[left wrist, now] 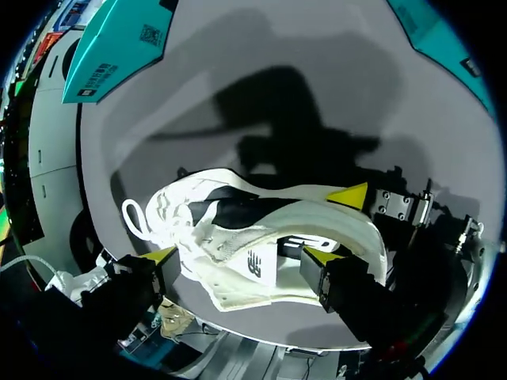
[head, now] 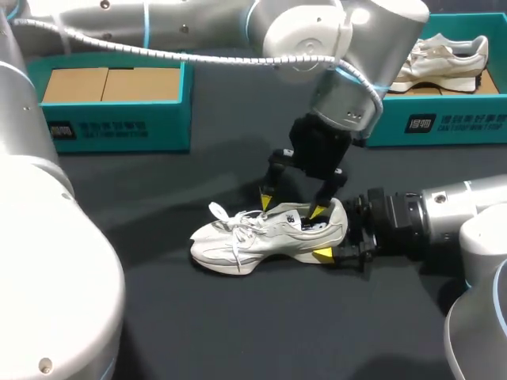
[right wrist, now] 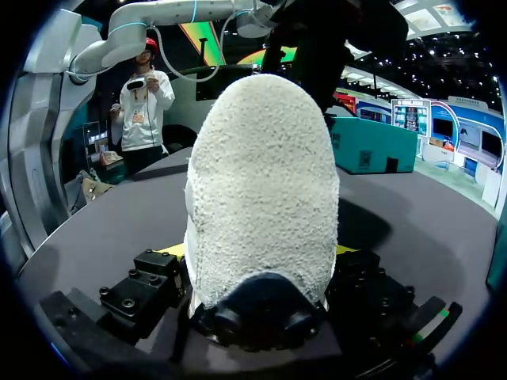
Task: Take the shoe out of the shoebox, open the shoe tongue, remove and reinsert the insole, then place the shoe into the shoebox
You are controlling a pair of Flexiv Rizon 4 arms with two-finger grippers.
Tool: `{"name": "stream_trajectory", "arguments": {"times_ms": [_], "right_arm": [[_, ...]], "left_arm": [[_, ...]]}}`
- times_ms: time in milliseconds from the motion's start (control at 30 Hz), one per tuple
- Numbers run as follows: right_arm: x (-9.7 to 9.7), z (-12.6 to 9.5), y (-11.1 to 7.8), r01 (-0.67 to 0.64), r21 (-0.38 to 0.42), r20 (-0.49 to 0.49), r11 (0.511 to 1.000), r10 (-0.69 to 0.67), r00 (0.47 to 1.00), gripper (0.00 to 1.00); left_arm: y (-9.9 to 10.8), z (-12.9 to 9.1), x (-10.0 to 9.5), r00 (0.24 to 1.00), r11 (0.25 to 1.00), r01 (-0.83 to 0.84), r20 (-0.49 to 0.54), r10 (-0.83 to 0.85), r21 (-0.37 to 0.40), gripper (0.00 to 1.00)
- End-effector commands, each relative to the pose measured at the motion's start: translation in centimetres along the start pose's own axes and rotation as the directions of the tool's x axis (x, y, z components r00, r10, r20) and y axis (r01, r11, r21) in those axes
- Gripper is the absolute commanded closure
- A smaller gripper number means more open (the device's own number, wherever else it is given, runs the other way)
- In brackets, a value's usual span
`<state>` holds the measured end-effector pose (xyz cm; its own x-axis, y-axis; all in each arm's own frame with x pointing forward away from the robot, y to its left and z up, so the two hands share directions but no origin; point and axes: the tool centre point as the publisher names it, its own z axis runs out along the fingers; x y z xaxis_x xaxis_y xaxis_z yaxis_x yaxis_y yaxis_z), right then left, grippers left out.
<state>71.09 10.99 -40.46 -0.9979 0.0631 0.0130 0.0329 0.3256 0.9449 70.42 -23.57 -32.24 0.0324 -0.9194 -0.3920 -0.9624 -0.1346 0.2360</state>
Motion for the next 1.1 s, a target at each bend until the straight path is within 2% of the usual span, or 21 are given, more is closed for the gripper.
{"name": "stream_trajectory", "arguments": {"times_ms": [33, 367, 600, 867, 967, 1067, 1100], "right_arm": [[0.0, 0.0, 0.0, 0.0, 0.003, 0.001, 1.0, 0.0, 1.0, 1.0], [0.0, 0.0, 0.0, 0.0, 0.003, 0.001, 1.0, 0.0, 1.0, 1.0], [0.0, 0.0, 0.0, 0.0, 0.003, 0.001, 1.0, 0.0, 1.0, 1.0], [0.0, 0.0, 0.0, 0.0, 0.003, 0.001, 1.0, 0.0, 1.0, 1.0], [0.0, 0.0, 0.0, 0.0, 0.003, 0.001, 1.0, 0.0, 1.0, 1.0], [0.0, 0.0, 0.0, 0.0, 0.003, 0.001, 1.0, 0.0, 1.0, 1.0], [0.0, 0.0, 0.0, 0.0, 0.003, 0.001, 1.0, 0.0, 1.0, 1.0]], "left_arm": [[0.1, 0.8, 0.6, 0.999, 1.0, 0.006, 0.054, -0.006, -0.002, 0.0], [0.5, 2.2, -0.9, 0.992, 1.0, 0.025, 0.127, -0.025, 0.004, 0.01], [0.6, 1.9, -2.4, 0.989, 1.0, 0.027, 0.144, -0.027, 0.003, 0.11], [0.9, 1.3, -3.4, 0.992, 1.0, 0.009, 0.127, -0.011, 0.014, 0.35], [1.1, 0.9, -3.6, 0.993, 1.0, 0.003, 0.116, -0.006, 0.021, 0.5], [1.2, 0.6, -3.7, 0.994, 1.0, -0.003, 0.106, -0.001, 0.03, 0.58], [1.3, 0.5, -3.8, 0.995, 0.999, -0.002, 0.103, -0.002, 0.032, 0.64]]}}
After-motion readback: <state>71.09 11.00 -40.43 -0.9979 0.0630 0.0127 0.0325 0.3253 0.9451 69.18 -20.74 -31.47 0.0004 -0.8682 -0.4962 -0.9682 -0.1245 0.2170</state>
